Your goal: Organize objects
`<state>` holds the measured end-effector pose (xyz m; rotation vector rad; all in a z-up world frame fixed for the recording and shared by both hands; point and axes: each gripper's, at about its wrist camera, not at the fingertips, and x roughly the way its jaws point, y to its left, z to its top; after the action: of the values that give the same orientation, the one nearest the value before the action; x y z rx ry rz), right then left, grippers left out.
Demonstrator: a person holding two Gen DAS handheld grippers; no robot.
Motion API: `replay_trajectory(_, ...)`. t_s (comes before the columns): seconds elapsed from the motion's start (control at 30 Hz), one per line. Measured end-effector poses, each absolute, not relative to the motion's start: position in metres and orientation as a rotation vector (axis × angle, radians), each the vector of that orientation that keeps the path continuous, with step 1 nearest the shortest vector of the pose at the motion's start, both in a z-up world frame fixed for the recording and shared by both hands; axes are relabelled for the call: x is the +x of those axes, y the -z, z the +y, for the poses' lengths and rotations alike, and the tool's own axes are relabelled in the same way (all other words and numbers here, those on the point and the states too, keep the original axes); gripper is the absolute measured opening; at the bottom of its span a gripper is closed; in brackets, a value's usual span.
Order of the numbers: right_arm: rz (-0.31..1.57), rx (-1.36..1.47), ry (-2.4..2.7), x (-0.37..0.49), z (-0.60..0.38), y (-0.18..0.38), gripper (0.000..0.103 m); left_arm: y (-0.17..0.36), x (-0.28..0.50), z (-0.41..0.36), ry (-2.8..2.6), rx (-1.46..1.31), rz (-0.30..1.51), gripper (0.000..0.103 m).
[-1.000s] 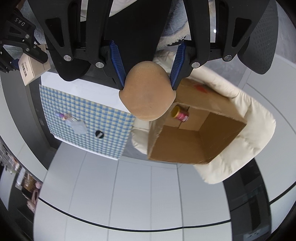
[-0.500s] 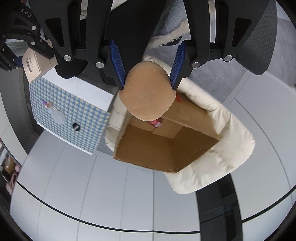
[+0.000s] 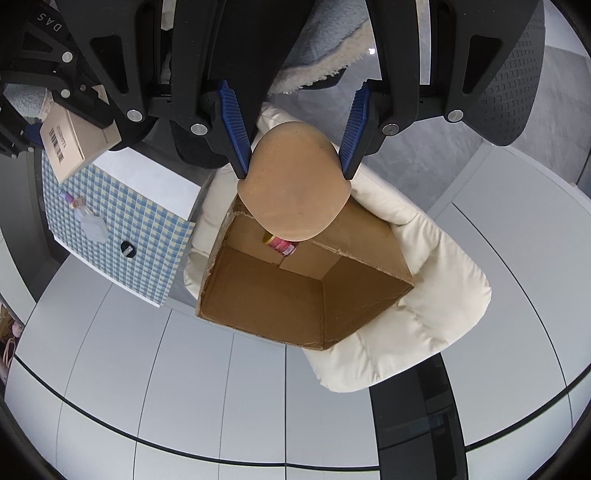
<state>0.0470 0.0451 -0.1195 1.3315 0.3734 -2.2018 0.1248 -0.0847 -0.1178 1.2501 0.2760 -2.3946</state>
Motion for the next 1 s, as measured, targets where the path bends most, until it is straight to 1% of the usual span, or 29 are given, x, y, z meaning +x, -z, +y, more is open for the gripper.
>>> replay_trajectory(0.23, 0.384, 1.315, 2.189, 0.026, 0.022, 0.121, 0.054, 0.116, 0.103, -0.103, 2.355, 1.220, 0.289, 0.049)
replay_trajectory(0.6, 0.451, 1.259, 2.197, -0.029, -0.021, 0.117, 0.054, 0.110, 0.041, -0.133, 2.344, 1.157, 0.305, 0.049)
replay_trajectory(1.0, 0.470, 1.249, 2.173, -0.090, -0.058, 0.131, 0.054, 0.127, -0.016, -0.168, 2.306, 1.167, 0.335, 0.049)
